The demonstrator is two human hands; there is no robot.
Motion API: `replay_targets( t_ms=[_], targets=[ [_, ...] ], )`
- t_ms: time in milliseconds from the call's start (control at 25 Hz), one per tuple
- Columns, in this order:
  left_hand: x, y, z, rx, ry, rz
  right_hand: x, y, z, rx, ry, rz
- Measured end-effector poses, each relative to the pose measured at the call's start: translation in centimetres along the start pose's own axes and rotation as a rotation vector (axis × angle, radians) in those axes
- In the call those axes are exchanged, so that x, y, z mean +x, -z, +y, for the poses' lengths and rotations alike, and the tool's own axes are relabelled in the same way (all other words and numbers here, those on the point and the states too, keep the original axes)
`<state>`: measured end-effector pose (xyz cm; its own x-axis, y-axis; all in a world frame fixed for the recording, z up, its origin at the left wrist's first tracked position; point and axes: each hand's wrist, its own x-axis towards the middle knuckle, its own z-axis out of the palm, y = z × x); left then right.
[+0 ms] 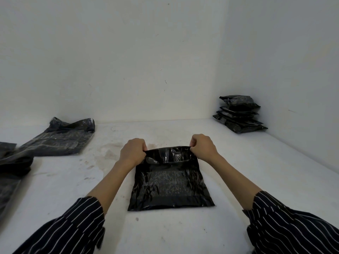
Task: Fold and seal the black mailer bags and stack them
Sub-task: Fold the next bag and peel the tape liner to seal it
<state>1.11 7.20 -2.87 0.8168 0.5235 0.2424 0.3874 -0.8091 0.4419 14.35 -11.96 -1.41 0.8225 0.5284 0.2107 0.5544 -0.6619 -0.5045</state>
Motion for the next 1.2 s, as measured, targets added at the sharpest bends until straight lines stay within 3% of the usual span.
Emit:
replay_targets(
  t_ms=[160,320,720,920,1200],
  targets=[
    [-2.9,0.7,-0.7,-0.292,-0.074,0.06,-2.9,1.1,0.1,0.399,0.014,0.009],
    [-6.4,0.7,-0.9,-0.396,-0.148,0.122,-5.8,1.8,0.6,0.558,0.049,0.032],
    [-10.7,-0.1,-2.9,-0.282,-0.481,0.091,-10.7,1.2,3.3,0.423,0.185,-0.028],
    [-12.1,-0.2,-3.0,-0.162,-0.499,0.024,-11.6,1.0,4.2,0.439,0.26,-0.086],
    [-12.6,-0.5,-2.7,-0.087,-0.506,0.078,-11.7,0.8,5.1,0.378,0.328,-0.084]
  ],
)
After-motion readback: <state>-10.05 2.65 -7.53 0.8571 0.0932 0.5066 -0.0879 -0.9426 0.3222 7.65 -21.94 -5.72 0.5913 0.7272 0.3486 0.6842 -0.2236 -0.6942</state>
